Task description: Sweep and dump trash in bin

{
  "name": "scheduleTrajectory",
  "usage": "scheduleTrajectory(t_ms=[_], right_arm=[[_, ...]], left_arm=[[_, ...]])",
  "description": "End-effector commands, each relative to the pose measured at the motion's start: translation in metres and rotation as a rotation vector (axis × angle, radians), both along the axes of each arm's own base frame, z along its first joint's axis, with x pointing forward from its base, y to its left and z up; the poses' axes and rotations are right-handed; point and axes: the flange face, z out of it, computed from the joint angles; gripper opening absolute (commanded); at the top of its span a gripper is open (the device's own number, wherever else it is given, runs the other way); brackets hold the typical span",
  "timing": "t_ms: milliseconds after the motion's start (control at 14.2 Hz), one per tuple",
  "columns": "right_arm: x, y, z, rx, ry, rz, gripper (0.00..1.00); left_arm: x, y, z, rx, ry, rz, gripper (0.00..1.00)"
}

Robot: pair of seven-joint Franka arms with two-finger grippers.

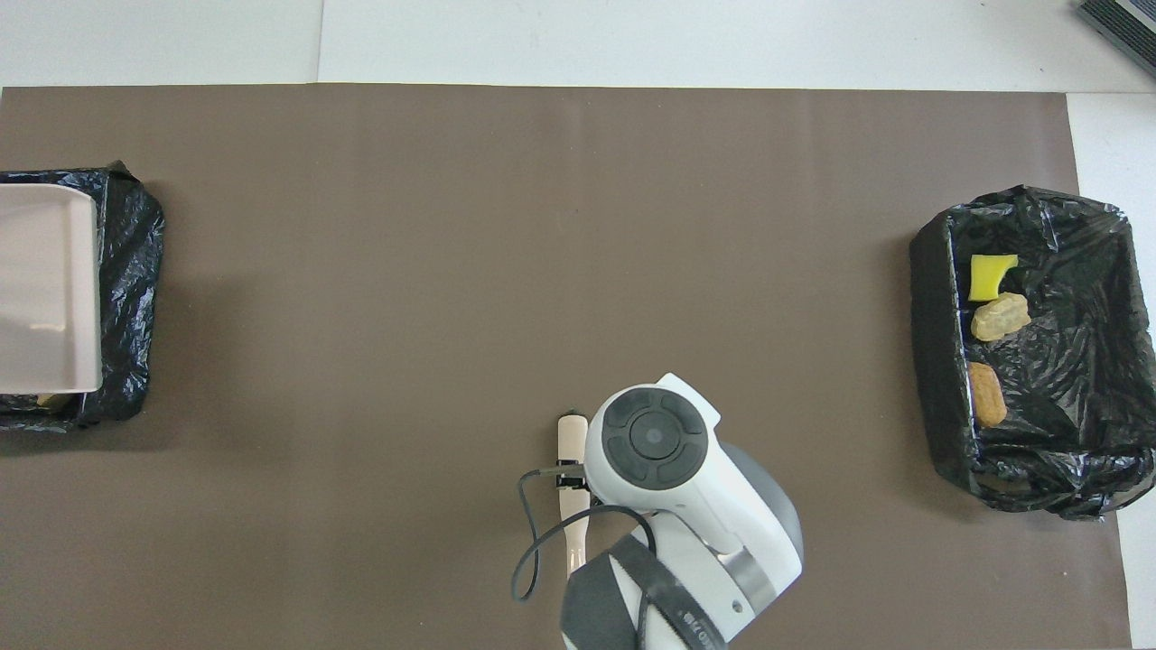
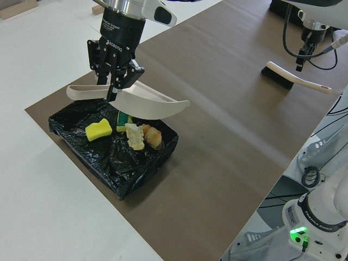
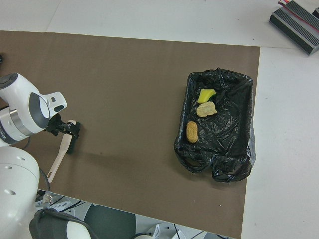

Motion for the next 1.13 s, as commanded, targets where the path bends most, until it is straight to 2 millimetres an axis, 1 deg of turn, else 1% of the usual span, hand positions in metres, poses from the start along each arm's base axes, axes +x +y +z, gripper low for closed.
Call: scheduleTrajectory(t_ms=[0, 141, 211, 282, 352, 423, 493, 564, 634, 705, 775, 846, 916, 987, 1057], right_arm=[[0.04, -0.039, 0.024, -0.003, -0.071, -0.004, 1.0], [0.06, -0.06, 0.038, -0.047, -0.129, -0.008, 1.0], [0.07, -0.069, 0.047, -0.051, -0.153, -0.017, 1.0], [0.081, -0.078, 0.057, -0.048, -0.175, -0.027, 1.0], [0.088, -0.086, 0.064, -0.053, -0.189, -0.023, 1.0], [0.095, -0.097, 0.07, -0.059, -0.203, -0.021, 1.0], [0.102, -0.11, 0.077, -0.06, -0.213, -0.026, 1.0], [0.108, -0.122, 0.09, -0.058, -0.223, -0.03, 1.0], [0.113, -0.135, 0.101, -0.062, -0.229, -0.034, 1.0], [0.119, -0.154, 0.114, -0.066, -0.231, -0.041, 1.0], [0.12, -0.169, 0.128, -0.07, -0.232, -0.023, 1.0], [0.121, -0.183, 0.139, -0.074, -0.229, 0.003, 1.0], [0.121, -0.204, 0.151, -0.079, -0.228, 0.012, 1.0], [0.119, -0.225, 0.164, -0.083, -0.232, 0.014, 1.0], [0.116, -0.239, 0.171, -0.086, -0.228, 0.014, 1.0]], left_arm=[[-0.013, -0.08, -0.025, -0.08, -0.056, 0.184, 0.0], [-0.016, -0.148, -0.05, -0.083, -0.079, 0.33, 0.0], [-0.02, -0.189, -0.063, -0.083, -0.101, 0.388, 0.0], [-0.022, -0.226, -0.073, -0.085, -0.128, 0.457, 0.0], [-0.025, -0.259, -0.082, -0.097, -0.153, 0.535, 0.0], [-0.027, -0.293, -0.099, -0.105, -0.166, 0.617, 0.0], [-0.031, -0.326, -0.11, -0.125, -0.196, 0.706, 0.0], [-0.033, -0.353, -0.121, -0.159, -0.228, 0.8, 0.0], [-0.039, -0.382, -0.128, -0.196, -0.242, 0.9, 0.0], [-0.043, -0.405, -0.139, -0.22, -0.236, 1.016, 0.0], [-0.044, -0.423, -0.147, -0.257, -0.238, 1.141, 0.0], [-0.046, -0.441, -0.155, -0.288, -0.238, 1.221, 0.0], [-0.054, -0.469, -0.163, -0.29, -0.237, 1.241, 0.0], [-0.052, -0.488, -0.164, -0.301, -0.242, 1.279, 0.0], [-0.046, -0.498, -0.161, -0.313, -0.245, 1.337, 0.0]])
